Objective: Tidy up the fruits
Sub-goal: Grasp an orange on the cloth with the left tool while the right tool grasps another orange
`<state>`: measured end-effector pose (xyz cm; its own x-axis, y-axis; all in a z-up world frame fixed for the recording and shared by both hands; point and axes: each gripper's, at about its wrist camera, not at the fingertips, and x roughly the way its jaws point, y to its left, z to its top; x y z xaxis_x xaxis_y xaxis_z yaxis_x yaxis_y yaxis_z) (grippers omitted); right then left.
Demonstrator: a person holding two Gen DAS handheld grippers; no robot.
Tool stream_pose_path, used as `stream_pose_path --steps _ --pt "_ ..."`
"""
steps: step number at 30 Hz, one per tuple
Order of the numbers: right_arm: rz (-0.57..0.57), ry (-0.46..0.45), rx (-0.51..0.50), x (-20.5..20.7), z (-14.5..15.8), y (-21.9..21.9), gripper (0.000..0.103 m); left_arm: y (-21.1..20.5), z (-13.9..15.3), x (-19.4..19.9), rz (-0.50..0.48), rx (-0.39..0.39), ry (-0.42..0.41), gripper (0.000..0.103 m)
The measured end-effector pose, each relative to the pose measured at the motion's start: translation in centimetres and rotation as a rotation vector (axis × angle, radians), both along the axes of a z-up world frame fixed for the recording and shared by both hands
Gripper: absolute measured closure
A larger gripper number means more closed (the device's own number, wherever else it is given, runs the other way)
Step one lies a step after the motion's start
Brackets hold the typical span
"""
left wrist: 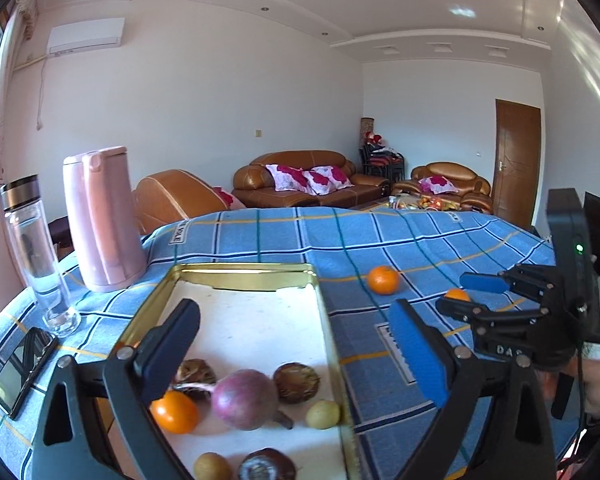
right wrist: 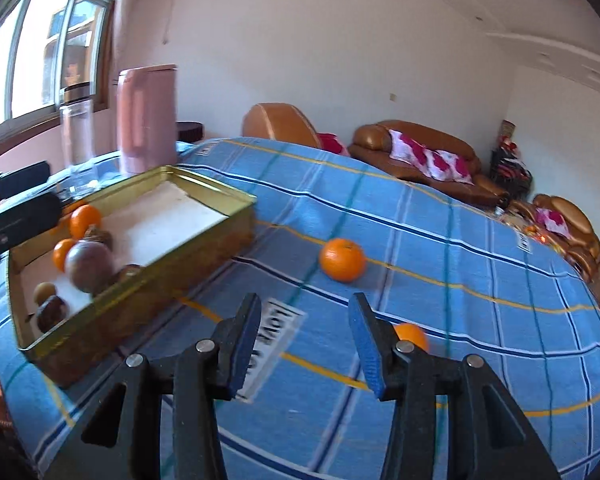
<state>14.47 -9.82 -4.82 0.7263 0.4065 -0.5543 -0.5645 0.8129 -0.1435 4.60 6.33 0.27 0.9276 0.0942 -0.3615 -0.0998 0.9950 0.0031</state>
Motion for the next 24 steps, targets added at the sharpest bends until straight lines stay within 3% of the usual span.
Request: stream_pose_path --steps 6,12,14,19,24 --pt "-0.136 0.085 -0.005 5.2 -0.4 -4.1 0.055 -4.3 0.9 3.3 -0.073 0.015 0.029 0.002" --pt "-0.115 0.224 -0.002 8.0 -2.3 -3.9 0.056 -6.7 0.8 7.0 -0.083 0.015 0.094 0.002" --pt "-0.107 0.261 -0.019 8.6 -3.1 -3.7 0.063 -7.4 0.9 8.1 -0.092 0.014 0.109 0.002" --pt "-0.119 0.258 -0.009 9.2 -3.0 -4.2 0.065 -8.0 0.7 10.9 -0.073 -0.007 0.139 0.002" --pt "-0.238 0.201 0.013 10.4 -2.6 -6.7 0.065 -9.1 -0.9 14.6 -0.055 -0.002 0.201 0.003"
